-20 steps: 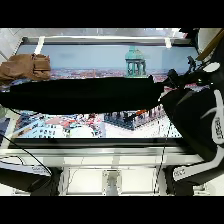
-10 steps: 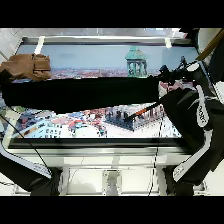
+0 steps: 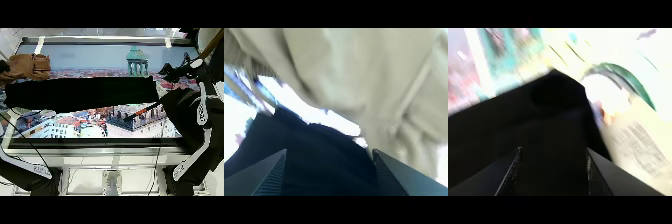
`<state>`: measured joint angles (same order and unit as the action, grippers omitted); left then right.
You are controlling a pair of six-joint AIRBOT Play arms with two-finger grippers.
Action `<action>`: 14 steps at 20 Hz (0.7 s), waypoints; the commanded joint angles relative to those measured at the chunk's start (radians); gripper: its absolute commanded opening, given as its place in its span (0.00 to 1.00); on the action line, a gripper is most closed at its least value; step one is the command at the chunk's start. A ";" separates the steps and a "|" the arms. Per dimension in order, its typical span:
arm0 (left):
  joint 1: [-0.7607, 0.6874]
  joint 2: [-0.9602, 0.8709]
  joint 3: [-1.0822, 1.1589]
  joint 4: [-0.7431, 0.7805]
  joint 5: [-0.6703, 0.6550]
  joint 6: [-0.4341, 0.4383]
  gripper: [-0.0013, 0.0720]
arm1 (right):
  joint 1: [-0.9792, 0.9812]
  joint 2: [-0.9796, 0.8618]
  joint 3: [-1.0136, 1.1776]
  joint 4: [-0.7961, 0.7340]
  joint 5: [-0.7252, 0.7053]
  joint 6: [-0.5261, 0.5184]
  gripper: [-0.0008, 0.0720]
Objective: Fold the clothes and pants, and hang the long-sleeved shirts on hangers.
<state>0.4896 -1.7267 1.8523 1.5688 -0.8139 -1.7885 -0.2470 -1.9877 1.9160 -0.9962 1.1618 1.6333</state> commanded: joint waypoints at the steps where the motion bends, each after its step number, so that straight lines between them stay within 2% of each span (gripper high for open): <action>1: -0.042 0.125 0.000 -0.006 -0.032 0.000 0.85 | -0.026 -0.010 0.039 -0.072 0.202 -0.018 0.63; 2: -0.075 0.152 0.000 -0.007 -0.039 0.019 0.85 | -0.036 -0.023 0.040 -0.063 0.223 -0.032 0.64; 6: -0.263 0.192 0.000 -0.006 -0.093 0.243 0.85 | -0.067 -0.085 0.040 0.098 0.230 -0.166 0.65; 10: -0.435 0.171 -0.001 -0.005 -0.095 0.387 0.85 | -0.069 -0.140 0.040 0.105 0.239 -0.219 0.65; 14: -0.536 0.149 -0.002 -0.006 -0.095 0.418 0.85 | -0.060 -0.170 0.040 0.104 0.257 -0.241 0.65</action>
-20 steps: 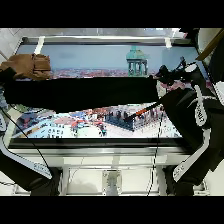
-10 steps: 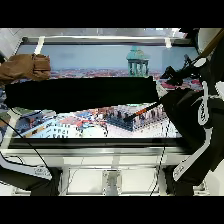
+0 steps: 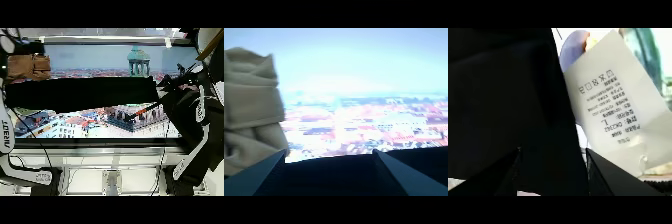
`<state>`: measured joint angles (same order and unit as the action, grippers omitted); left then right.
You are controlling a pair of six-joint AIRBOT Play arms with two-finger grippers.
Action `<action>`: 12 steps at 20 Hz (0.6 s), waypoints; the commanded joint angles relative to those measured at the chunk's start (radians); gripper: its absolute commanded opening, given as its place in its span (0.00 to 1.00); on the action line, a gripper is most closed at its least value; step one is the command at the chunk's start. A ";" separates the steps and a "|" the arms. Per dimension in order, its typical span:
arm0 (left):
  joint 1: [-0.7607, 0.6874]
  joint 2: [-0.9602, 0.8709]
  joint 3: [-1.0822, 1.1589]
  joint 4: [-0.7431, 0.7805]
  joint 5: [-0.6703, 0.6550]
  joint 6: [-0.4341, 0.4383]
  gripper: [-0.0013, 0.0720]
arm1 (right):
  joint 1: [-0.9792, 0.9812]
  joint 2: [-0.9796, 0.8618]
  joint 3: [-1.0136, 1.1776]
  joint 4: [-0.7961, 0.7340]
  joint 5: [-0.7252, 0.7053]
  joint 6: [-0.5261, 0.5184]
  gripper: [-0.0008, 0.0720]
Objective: Fold the clothes and pants, and hang the long-sleeved shirts on hangers.
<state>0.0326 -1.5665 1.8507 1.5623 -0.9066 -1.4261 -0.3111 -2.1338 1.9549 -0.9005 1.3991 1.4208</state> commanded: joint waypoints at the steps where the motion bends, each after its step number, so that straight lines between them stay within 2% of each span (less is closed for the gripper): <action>1: -0.094 -0.016 0.000 0.001 -0.003 0.056 0.85 | 0.009 -0.030 0.001 0.008 0.018 -0.029 0.65; 12: -0.159 -0.080 -0.001 -0.005 -0.003 0.055 0.85 | 0.087 -0.044 0.001 0.007 0.010 -0.056 0.63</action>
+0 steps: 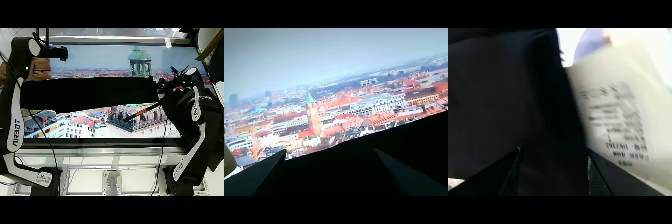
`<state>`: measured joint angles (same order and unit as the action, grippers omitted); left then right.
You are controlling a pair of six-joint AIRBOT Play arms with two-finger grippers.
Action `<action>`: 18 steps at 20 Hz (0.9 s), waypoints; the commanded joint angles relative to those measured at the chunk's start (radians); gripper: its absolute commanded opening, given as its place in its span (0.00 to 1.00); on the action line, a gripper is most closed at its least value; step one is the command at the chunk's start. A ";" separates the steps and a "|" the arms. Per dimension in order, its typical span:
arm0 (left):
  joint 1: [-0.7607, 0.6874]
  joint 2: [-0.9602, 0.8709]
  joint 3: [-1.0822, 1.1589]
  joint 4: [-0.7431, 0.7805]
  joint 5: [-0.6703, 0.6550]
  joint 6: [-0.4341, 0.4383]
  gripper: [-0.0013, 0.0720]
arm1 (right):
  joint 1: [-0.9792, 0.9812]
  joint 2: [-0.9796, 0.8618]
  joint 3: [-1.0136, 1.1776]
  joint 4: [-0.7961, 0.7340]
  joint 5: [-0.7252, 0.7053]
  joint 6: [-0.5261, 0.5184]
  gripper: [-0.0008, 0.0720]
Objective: Fold the clothes and pants, and hang the long-sleeved shirts on hangers.
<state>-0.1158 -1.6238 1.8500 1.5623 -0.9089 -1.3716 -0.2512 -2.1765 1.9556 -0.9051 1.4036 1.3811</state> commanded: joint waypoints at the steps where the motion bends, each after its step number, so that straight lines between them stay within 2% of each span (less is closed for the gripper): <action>1: -0.014 -0.032 -0.002 -0.010 -0.002 0.000 0.85 | 0.039 -0.002 0.000 0.021 0.004 -0.024 0.63; 2: -0.017 -0.042 -0.002 -0.023 -0.003 0.000 0.85 | 0.050 -0.001 0.000 0.037 0.005 -0.032 0.55; 3: -0.021 -0.050 -0.002 -0.030 -0.004 0.000 0.84 | 0.061 0.001 0.000 0.064 0.008 -0.032 0.33; 4: -0.028 -0.057 -0.002 -0.029 -0.004 0.000 0.68 | 0.064 0.005 0.000 0.092 0.008 -0.035 0.10; 5: -0.036 -0.061 -0.002 -0.029 -0.004 0.000 0.38 | 0.065 0.013 0.001 0.116 0.006 -0.042 0.02; 6: -0.043 -0.066 -0.002 -0.031 -0.004 0.000 0.14 | 0.064 0.019 0.013 0.124 0.008 -0.041 0.02; 7: -0.055 -0.072 -0.002 -0.031 -0.004 0.000 0.03 | 0.065 0.023 0.041 0.124 0.021 -0.040 0.02; 9: -0.083 -0.092 -0.003 -0.077 -0.005 0.000 0.03 | 0.068 0.030 0.118 0.172 0.055 -0.034 0.02; 12: -0.143 -0.167 -0.003 -0.208 -0.057 0.000 0.03 | 0.091 0.096 0.138 0.333 0.003 -0.031 0.02; 15: -0.213 -0.275 -0.003 -0.385 -0.123 0.000 0.03 | 0.154 0.151 0.138 0.344 -0.013 -0.026 0.02; 18: -0.282 -0.349 -0.003 -0.415 -0.127 0.000 0.03 | 0.242 0.172 0.138 0.346 -0.025 -0.003 0.02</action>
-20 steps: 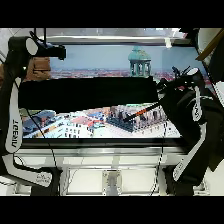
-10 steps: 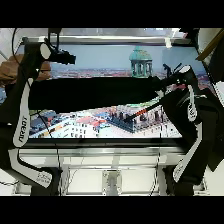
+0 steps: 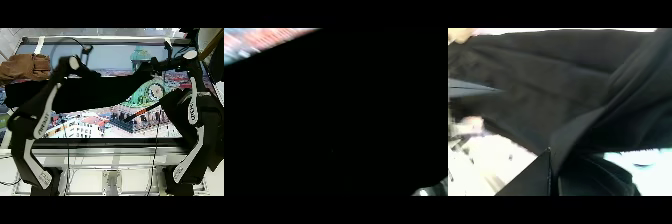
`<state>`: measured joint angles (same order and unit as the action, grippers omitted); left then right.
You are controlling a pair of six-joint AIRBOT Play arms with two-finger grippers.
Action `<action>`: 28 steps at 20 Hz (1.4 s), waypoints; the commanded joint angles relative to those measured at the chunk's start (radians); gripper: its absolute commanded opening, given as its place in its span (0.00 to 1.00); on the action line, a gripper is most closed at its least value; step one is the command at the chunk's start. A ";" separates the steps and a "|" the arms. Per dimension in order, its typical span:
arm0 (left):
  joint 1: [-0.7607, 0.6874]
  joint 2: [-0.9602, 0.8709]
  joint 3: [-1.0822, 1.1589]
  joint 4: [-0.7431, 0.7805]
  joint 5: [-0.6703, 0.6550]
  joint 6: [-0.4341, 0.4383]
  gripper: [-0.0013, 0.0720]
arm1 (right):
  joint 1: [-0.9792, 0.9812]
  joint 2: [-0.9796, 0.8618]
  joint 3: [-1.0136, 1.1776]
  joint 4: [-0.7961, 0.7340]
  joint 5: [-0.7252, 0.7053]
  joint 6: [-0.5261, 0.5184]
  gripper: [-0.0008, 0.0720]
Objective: Fold the clothes and pants, and hang the long-sleeved shirts on hangers.
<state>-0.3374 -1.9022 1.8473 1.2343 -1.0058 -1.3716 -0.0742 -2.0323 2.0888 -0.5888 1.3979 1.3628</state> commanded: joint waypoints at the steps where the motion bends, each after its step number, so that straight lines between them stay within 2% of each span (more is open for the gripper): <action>1: -0.076 -0.084 0.000 -0.086 -0.033 0.000 0.03 | 0.097 0.031 0.005 0.031 -0.036 0.015 0.02; 5: -0.090 -0.099 0.000 -0.080 -0.063 0.000 0.03 | 0.216 0.032 0.005 0.034 -0.147 0.013 0.02; 7: -0.051 -0.075 0.002 -0.022 -0.095 0.000 0.03 | 0.286 0.031 0.005 0.027 -0.207 0.009 0.02; 12: 0.171 0.091 0.002 0.190 -0.195 -0.019 0.03 | 0.490 0.018 -0.048 -0.111 -0.362 0.006 0.02; 14: 0.277 0.159 0.002 0.205 -0.213 -0.019 0.03 | 0.569 -0.022 -0.053 -0.125 -0.426 0.007 0.02; 16: 0.369 0.212 0.002 0.204 -0.220 -0.019 0.03 | 0.645 -0.076 -0.053 -0.122 -0.557 0.011 0.02; 18: 0.434 0.246 0.002 0.204 -0.241 -0.019 0.03 | 0.715 -0.136 -0.053 -0.082 -0.742 0.041 0.01; 20: 0.475 0.264 0.001 0.202 -0.266 -0.017 0.03 | 0.763 -0.191 -0.053 0.020 -0.859 0.042 0.01; 23: 0.500 0.263 0.001 0.202 -0.269 -0.015 0.03 | 0.793 -0.241 -0.053 0.149 -0.856 0.040 0.02; 28: 0.499 0.263 0.000 0.163 -0.267 -0.014 0.03 | 0.772 -0.237 -0.002 0.211 -0.881 0.003 0.02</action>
<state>0.1535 -1.6428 1.8481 1.4261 -1.2697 -1.3876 0.7002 -2.2597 2.0560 -0.4419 0.5499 1.3975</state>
